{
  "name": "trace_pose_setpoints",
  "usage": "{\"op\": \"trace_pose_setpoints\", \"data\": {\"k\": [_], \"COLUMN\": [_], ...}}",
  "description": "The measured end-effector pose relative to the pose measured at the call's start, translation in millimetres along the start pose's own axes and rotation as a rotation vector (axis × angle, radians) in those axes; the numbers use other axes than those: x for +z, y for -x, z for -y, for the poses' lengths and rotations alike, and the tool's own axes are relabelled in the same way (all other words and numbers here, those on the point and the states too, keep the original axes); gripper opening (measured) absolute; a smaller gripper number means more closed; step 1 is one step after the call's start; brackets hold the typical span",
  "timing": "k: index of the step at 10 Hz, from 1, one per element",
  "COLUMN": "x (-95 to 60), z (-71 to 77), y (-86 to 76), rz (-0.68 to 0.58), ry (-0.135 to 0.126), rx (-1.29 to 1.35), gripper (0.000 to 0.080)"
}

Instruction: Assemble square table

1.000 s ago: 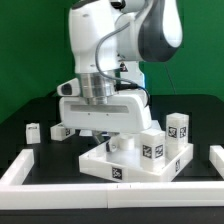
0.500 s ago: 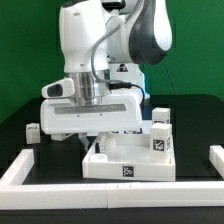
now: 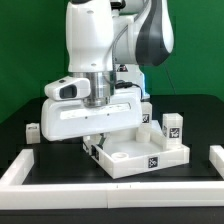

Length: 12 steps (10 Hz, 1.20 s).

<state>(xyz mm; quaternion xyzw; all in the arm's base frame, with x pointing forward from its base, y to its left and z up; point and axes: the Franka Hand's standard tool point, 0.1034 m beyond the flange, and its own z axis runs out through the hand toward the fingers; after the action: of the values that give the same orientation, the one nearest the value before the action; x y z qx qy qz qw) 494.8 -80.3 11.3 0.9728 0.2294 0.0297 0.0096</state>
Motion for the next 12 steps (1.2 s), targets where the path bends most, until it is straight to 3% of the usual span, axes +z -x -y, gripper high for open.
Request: {"op": "trace_pose_setpoints", "data": {"k": [1,3,4,8,9,11,12], "x": [-0.2,-4.6,-7.9,-6.2,-7.2,-11.2,-10.1], "z": [0.1,6.1,6.3,1.5,3.7,10.6,7.9], "y": [-1.5,-39.1,-49.3,-43.4,-56.8,-87.5,-81.8], "rz": [0.007,0.012,0.023,0.048,0.055,0.029,0.040], "ry": [0.006,0.049,0.069,0.072,0.080,0.190,0.176], "rx": [-0.103,-0.450,-0.636,-0.835,-0.926,-1.307,-1.274], "gripper": [0.0064,0.0064,0.0064,0.0064,0.0064,0.0064,0.0064]}}
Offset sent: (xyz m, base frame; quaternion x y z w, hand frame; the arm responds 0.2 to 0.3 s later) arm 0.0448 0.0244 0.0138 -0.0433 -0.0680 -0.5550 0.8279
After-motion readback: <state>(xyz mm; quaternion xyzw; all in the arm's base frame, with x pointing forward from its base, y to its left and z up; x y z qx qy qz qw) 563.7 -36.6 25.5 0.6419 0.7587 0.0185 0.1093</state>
